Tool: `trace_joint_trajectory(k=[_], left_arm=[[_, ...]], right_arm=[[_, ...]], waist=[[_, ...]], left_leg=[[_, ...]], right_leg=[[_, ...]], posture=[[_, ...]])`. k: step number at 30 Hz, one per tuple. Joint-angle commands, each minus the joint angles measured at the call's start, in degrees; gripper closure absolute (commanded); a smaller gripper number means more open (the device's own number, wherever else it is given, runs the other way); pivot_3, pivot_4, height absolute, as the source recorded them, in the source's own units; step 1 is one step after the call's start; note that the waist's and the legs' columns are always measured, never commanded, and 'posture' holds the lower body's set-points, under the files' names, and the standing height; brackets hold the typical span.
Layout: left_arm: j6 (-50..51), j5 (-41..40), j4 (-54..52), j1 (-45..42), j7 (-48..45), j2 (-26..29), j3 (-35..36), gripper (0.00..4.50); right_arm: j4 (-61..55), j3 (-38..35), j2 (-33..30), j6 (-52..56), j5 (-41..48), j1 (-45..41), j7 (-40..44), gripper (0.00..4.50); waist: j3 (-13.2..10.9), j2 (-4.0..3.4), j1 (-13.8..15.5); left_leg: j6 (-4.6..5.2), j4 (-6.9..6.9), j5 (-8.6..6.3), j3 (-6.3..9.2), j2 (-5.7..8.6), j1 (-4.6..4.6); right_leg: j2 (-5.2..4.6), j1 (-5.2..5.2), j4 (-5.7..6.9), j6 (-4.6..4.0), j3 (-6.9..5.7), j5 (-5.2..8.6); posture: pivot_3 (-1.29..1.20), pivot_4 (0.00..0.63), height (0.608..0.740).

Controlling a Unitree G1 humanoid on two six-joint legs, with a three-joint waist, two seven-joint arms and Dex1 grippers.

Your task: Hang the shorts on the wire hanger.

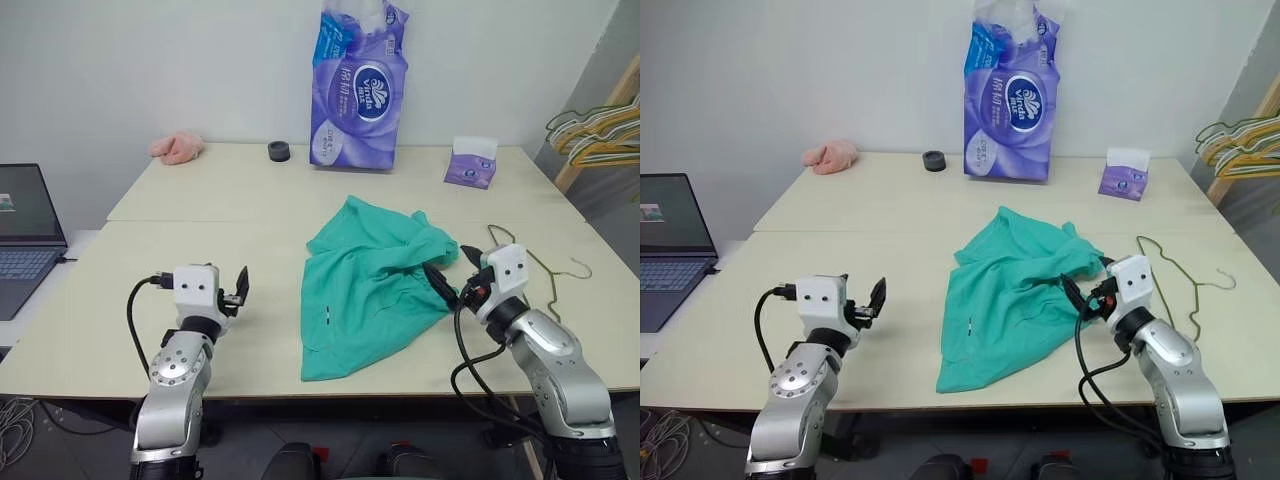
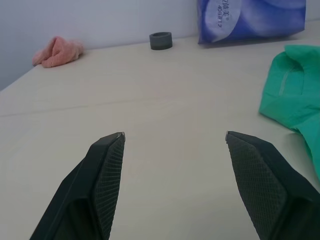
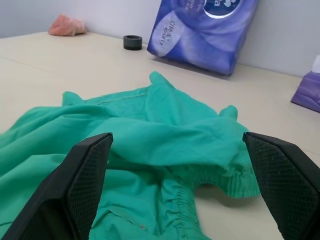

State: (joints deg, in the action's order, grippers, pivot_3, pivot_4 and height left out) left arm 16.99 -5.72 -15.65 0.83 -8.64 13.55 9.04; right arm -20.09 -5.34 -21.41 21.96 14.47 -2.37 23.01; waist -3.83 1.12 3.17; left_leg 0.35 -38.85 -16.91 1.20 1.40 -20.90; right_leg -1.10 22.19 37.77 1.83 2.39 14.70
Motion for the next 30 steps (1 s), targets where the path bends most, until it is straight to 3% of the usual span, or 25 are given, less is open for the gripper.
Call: trace_joint_trajectory(k=[1,17,21,26,30], left_arm=[[-2.25,-0.32,-1.31,-1.19,-1.99,0.61,-1.29,1.09],[-3.76,-1.62,-0.49,-1.53,-5.85,2.19,-1.15,1.09],[-4.74,-4.03,-1.69,-0.82,-10.21,3.42,-1.89,1.09],[-3.8,-8.79,-3.74,1.09,-22.31,8.35,-5.78,0.02],[-0.7,-12.1,-5.22,1.8,-33.01,15.31,-9.71,0.02]], right_arm=[[-2.04,-0.54,-0.43,-2.02,-0.71,0.51,-0.2,0.06],[-2.92,2.34,-1.09,-6.06,-4.88,1.67,0.0,0.06],[-3.67,2.5,-1.64,-4.46,-2.03,1.83,2.85,0.06],[-6.13,2.61,-2.26,-1.77,0.47,2.21,4.72,0.0],[-9.24,4.42,-8.23,-0.84,2.27,4.52,12.36,0.0]], waist=[[0.0,0.0,-0.04],[-0.02,-0.02,-0.23],[-0.02,-0.03,-0.27],[-0.03,-0.04,-0.48],[-0.09,-0.1,-0.76]], left_leg=[[0.0,0.0,0.0,0.0,0.0,0.0],[0.0,0.0,0.0,-0.02,-0.02,0.0],[0.0,0.0,0.0,-0.01,-0.02,0.0],[0.0,0.02,0.0,-0.02,-0.04,0.0],[0.01,0.03,-0.01,-0.01,-0.04,0.0]], right_leg=[[0.0,0.0,0.0,0.0,0.0,0.0],[0.01,0.01,-0.02,0.2,0.0,0.18],[0.01,0.01,-0.02,0.2,0.0,0.2],[0.0,0.02,-0.02,-0.01,-0.01,0.23],[0.0,0.02,-0.02,-0.01,-0.04,0.34]], posture=[[0.12,0.035,0.74],[0.1,0.034,0.74],[0.09,0.035,0.74],[0.07,0.032,0.74],[0.06,0.032,0.74]])
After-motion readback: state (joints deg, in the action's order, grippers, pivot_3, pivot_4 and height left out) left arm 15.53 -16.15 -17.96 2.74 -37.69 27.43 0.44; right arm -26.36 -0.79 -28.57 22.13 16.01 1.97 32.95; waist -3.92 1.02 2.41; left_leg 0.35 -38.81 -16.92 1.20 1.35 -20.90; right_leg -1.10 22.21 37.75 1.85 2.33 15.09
